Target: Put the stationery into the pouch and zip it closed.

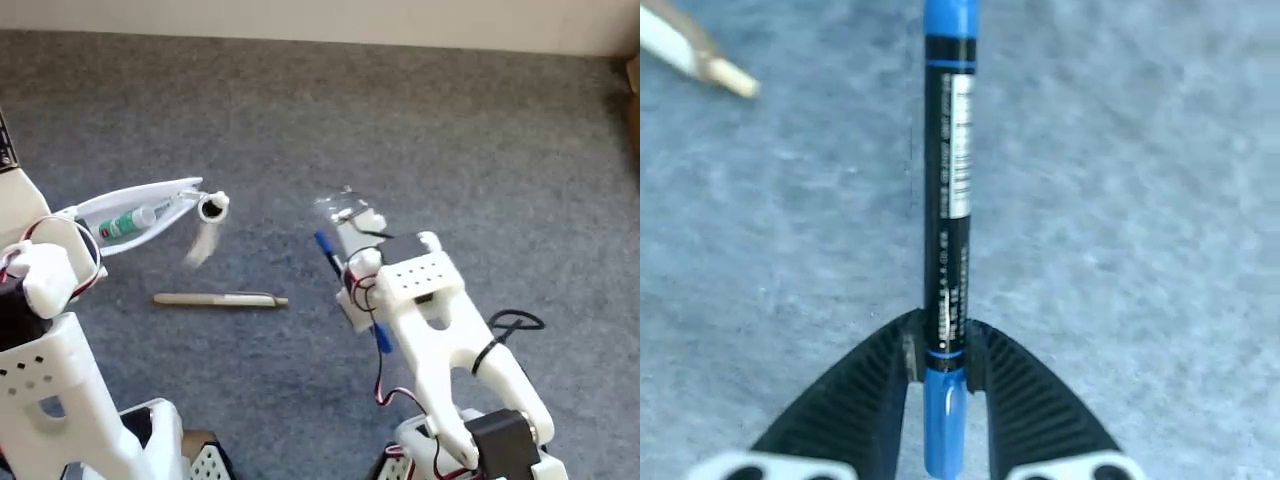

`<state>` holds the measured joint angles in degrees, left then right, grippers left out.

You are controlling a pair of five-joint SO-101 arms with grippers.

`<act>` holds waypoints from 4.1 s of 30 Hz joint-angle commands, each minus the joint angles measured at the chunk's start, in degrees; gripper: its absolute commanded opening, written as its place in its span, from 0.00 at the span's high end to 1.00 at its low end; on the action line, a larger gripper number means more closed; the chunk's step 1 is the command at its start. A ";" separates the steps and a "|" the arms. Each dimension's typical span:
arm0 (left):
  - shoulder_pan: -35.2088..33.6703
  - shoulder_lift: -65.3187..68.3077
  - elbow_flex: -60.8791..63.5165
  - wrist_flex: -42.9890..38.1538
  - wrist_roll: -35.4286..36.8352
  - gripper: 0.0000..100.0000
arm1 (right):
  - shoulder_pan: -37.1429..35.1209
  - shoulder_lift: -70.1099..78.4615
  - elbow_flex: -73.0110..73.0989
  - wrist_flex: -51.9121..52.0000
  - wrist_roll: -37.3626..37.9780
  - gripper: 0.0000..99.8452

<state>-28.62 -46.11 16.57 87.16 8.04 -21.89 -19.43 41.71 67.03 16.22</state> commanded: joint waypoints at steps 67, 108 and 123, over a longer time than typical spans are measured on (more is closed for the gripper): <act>-1.01 -1.10 -1.01 -1.76 0.26 0.99 | -6.20 22.02 -19.30 -21.05 -6.51 0.88; -0.75 -1.10 1.01 -2.64 0.44 0.99 | -6.29 21.85 -20.26 -17.45 -6.59 1.00; -0.75 -1.10 1.01 -2.55 0.44 0.99 | -14.64 -14.99 -4.70 -17.63 -6.59 1.00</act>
<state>-28.70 -46.29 17.71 85.76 8.04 -34.64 -26.11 37.23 49.45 10.07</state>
